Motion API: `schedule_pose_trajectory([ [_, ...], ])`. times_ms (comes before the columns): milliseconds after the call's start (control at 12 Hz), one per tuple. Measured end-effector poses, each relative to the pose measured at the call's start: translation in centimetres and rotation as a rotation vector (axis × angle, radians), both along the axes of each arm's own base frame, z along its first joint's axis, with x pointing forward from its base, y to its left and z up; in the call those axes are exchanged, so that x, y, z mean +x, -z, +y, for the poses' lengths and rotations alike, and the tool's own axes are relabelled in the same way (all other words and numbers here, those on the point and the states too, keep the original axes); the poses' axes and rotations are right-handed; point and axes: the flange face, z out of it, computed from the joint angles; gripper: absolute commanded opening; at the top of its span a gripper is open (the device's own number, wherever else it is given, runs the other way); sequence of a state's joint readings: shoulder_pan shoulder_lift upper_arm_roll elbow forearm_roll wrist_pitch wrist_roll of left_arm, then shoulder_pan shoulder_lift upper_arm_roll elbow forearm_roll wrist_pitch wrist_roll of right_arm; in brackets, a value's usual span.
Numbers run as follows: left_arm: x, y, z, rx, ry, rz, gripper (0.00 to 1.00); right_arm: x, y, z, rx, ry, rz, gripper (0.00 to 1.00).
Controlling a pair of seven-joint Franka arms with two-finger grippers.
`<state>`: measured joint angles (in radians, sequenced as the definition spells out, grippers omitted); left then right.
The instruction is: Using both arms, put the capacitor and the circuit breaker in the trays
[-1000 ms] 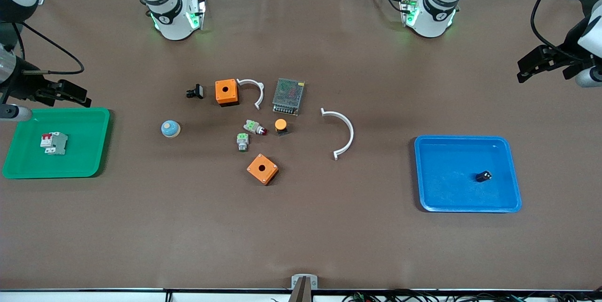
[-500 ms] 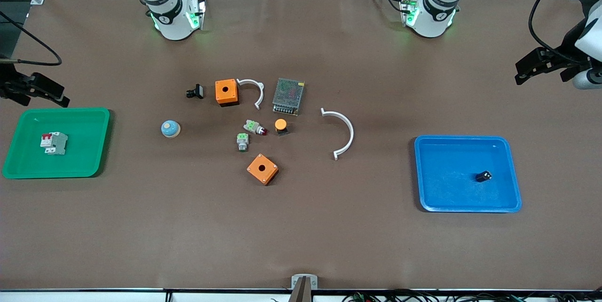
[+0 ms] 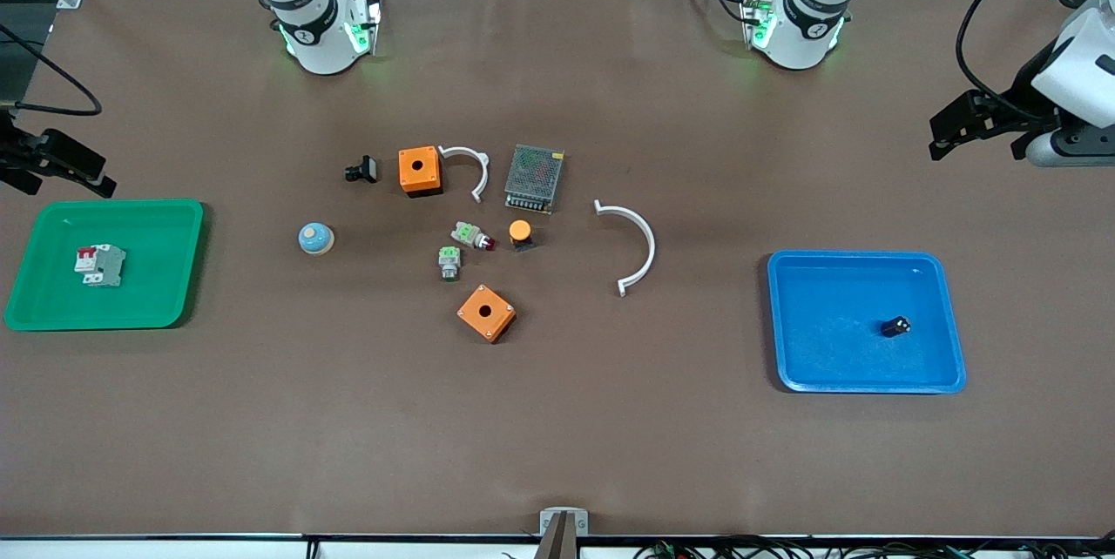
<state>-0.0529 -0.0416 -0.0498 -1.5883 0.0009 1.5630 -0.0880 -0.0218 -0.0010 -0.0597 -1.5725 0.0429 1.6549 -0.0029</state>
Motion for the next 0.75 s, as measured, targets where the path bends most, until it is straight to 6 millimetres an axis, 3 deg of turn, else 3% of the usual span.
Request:
schedule_pose_trajectory([
  [750, -0.6, -0.6, 0.1, -0.017, -0.004, 0.008, 1.0, 0.0, -1.4, 0.0, -0.002, 0.001, -0.029, 1.0],
])
